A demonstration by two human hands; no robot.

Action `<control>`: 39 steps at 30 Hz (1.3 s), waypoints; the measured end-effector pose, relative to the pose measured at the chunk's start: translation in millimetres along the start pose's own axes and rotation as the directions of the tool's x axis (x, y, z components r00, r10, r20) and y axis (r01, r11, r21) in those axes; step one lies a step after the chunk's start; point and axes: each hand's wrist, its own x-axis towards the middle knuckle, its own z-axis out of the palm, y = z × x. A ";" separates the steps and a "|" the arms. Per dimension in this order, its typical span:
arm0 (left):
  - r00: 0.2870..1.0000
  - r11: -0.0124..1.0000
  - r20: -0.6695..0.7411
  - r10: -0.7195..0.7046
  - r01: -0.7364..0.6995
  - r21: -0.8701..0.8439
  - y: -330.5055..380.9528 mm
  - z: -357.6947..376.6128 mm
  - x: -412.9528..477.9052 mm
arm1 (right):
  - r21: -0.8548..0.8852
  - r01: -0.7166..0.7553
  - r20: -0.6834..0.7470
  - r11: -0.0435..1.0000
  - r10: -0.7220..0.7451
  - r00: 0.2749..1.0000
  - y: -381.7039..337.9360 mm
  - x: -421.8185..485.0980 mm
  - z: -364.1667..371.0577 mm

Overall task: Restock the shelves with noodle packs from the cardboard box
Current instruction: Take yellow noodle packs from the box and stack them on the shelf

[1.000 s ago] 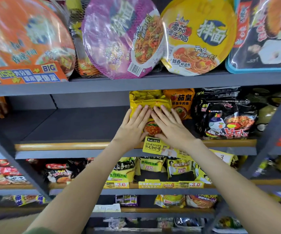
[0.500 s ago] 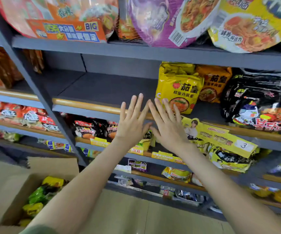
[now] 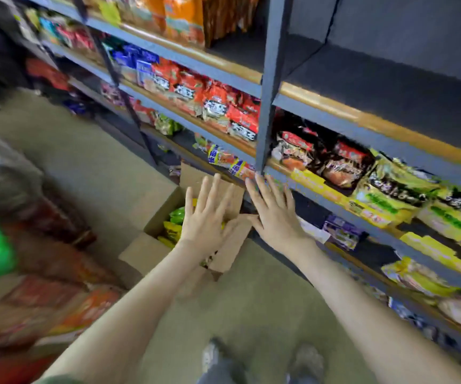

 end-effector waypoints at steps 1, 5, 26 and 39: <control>0.999 1.000 0.032 -0.024 0.024 0.005 -22.6 5.4 -10.9 | 0.015 0.006 0.028 1.000 -0.006 1.000 -18.4 8.3 9.4; 0.982 0.995 0.160 -0.102 0.097 0.035 -97.8 30.1 -32.1 | 0.049 0.030 0.150 0.998 -0.037 0.988 -66.2 34.4 46.3; 0.831 0.924 0.519 -0.200 0.336 -0.182 -205.7 399.5 13.9 | -0.089 -0.537 0.665 0.839 0.452 0.595 -42.9 140.8 467.2; 0.733 0.911 0.678 -0.045 0.309 -0.273 -173.1 556.7 -11.6 | -0.219 -0.746 0.592 0.629 0.693 0.411 -12.6 166.6 661.4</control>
